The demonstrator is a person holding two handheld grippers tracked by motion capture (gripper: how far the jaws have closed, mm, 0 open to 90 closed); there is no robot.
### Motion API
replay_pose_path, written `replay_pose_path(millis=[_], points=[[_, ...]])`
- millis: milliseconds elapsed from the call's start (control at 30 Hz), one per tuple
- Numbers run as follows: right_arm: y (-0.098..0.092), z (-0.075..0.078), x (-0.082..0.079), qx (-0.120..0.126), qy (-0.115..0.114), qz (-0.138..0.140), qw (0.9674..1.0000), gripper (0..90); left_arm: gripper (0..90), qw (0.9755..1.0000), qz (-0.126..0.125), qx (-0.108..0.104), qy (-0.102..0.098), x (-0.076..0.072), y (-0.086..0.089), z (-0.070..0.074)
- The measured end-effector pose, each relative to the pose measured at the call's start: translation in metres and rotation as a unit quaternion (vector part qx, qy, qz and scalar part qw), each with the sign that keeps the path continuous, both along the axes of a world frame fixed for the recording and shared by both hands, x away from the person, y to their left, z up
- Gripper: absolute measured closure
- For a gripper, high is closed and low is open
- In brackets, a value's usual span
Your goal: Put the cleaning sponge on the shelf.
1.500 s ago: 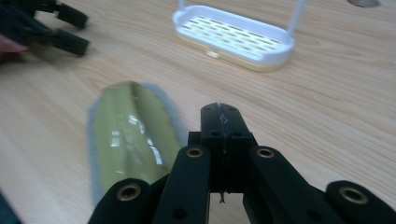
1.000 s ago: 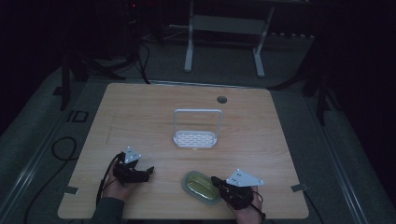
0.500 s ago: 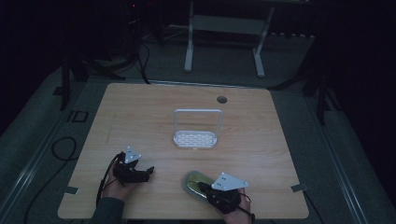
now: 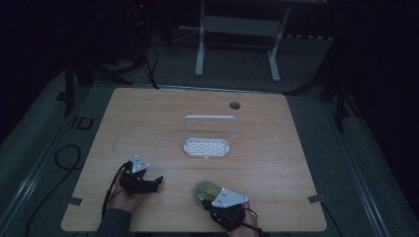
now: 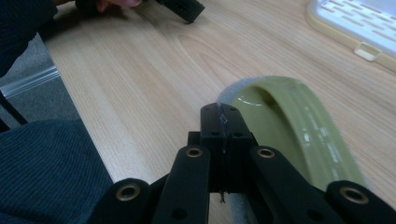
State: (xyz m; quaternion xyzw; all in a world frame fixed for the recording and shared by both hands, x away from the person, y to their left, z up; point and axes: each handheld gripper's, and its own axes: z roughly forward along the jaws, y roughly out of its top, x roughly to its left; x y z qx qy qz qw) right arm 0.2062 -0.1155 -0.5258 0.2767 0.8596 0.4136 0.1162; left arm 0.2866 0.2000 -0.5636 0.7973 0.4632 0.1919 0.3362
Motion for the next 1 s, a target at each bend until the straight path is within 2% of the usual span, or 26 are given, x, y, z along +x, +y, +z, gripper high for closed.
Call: replay_pose_path(millis=[167,500,1000], points=[[0.005,-0.005,0.000,-0.010,0.004,0.003,0.9999,89.4,14.6,1.0000,0.000,0.000,0.000,0.000,0.000,0.000],[0.005,-0.012,0.004,-0.027,0.009,-0.015,0.9995,89.5,14.6,1.0000,0.000,0.000,0.000,0.000,0.000,0.000],[-0.002,-0.012,0.012,-0.029,0.005,-0.042,0.9987,89.4,14.5,1.0000,-0.001,0.001,0.000,0.000,0.000,0.000]])
